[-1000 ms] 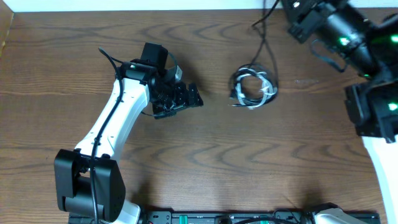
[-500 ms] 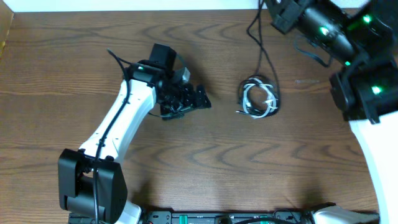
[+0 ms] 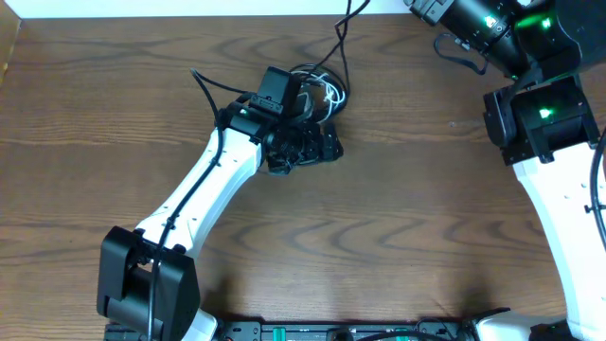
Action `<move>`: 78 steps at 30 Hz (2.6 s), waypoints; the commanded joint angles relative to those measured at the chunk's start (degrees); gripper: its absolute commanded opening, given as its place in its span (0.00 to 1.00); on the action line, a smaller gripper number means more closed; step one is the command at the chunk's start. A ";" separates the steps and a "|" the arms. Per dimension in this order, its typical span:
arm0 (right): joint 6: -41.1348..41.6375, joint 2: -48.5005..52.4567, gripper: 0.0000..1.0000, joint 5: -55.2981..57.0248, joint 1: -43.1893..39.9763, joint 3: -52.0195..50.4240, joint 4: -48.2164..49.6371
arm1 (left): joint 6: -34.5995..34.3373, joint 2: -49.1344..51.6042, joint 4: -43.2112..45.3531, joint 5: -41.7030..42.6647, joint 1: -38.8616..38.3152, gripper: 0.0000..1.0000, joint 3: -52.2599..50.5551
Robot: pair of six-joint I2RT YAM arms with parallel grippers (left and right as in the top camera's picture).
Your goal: Untangle cables
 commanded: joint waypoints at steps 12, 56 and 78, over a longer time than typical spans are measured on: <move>6.80 -1.11 0.01 -4.22 0.48 1.07 0.66 | -11.43 1.20 15.34 -18.25 -0.07 0.98 0.39; -30.82 -0.94 0.13 32.26 -2.43 1.07 -54.53 | -9.11 1.49 0.85 -16.35 -2.25 0.99 -0.20; -36.79 2.99 0.99 45.57 -2.29 -1.92 -76.56 | -4.50 12.28 3.48 -5.42 -5.09 0.99 -2.60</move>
